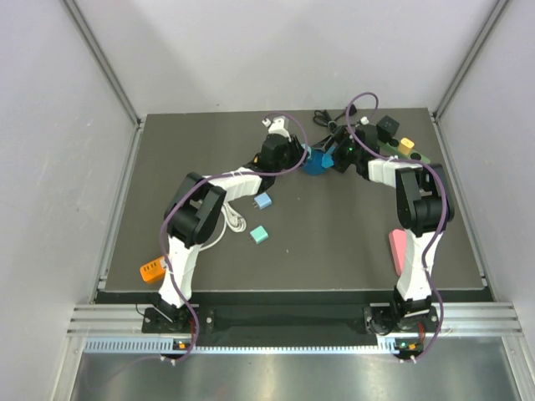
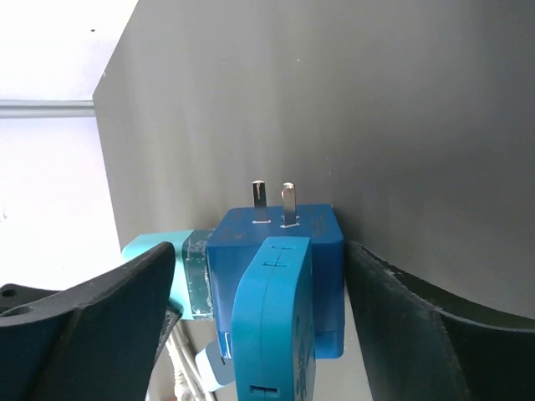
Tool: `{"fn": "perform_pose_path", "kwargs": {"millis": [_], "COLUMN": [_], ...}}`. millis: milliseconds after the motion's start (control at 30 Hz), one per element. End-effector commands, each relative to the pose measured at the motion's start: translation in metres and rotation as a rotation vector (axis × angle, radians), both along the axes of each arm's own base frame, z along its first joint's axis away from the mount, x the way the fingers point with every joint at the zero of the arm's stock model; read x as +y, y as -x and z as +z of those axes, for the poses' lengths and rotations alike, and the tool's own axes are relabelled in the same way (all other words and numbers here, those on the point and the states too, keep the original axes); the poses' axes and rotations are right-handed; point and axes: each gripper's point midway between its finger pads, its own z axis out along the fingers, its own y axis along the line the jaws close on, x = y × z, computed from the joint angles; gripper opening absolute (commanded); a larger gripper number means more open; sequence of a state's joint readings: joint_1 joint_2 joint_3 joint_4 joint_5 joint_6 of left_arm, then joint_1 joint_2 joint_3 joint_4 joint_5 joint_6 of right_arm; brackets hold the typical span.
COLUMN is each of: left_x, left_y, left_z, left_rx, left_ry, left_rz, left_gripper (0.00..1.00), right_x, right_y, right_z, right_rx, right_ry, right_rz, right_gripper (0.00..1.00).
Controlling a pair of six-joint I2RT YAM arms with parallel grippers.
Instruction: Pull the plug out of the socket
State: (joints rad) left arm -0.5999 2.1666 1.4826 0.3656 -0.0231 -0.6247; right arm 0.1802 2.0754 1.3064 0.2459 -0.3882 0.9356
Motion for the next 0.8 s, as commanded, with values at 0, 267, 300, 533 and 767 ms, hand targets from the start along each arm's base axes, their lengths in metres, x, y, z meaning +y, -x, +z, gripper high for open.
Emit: {"fn": "perform_pose_path", "kwargs": {"millis": [0,267,300,533,767], "left_x": [-0.002,-0.004,-0.004,-0.006,-0.011], "left_y": [0.019,0.019,0.019,0.019,0.015], "left_z": [-0.017,-0.018,-0.019,-0.019,-0.014], "left_rx": [0.044,0.045,0.049,0.058,0.097], "left_ry": [-0.062,-0.066,-0.064,-0.055,-0.031], "left_rz": [-0.029,-0.035,-0.035,-0.039,-0.029], "left_gripper": [0.0,0.0,0.0,0.0,0.0], "right_x": [0.001,0.001,0.001,0.002,0.0], "right_y": [-0.011,-0.012,-0.012,-0.013,-0.013], "right_z": [0.006,-0.001,-0.001,-0.001,-0.004], "right_rx": [-0.038,-0.019,-0.023,-0.042,-0.057], "right_ry": [-0.006,-0.007,-0.006,0.005,0.046], "right_rz": [-0.011,-0.012,-0.01,0.009,0.02], "right_gripper": [0.77,0.64,0.61,0.35,0.12]}}
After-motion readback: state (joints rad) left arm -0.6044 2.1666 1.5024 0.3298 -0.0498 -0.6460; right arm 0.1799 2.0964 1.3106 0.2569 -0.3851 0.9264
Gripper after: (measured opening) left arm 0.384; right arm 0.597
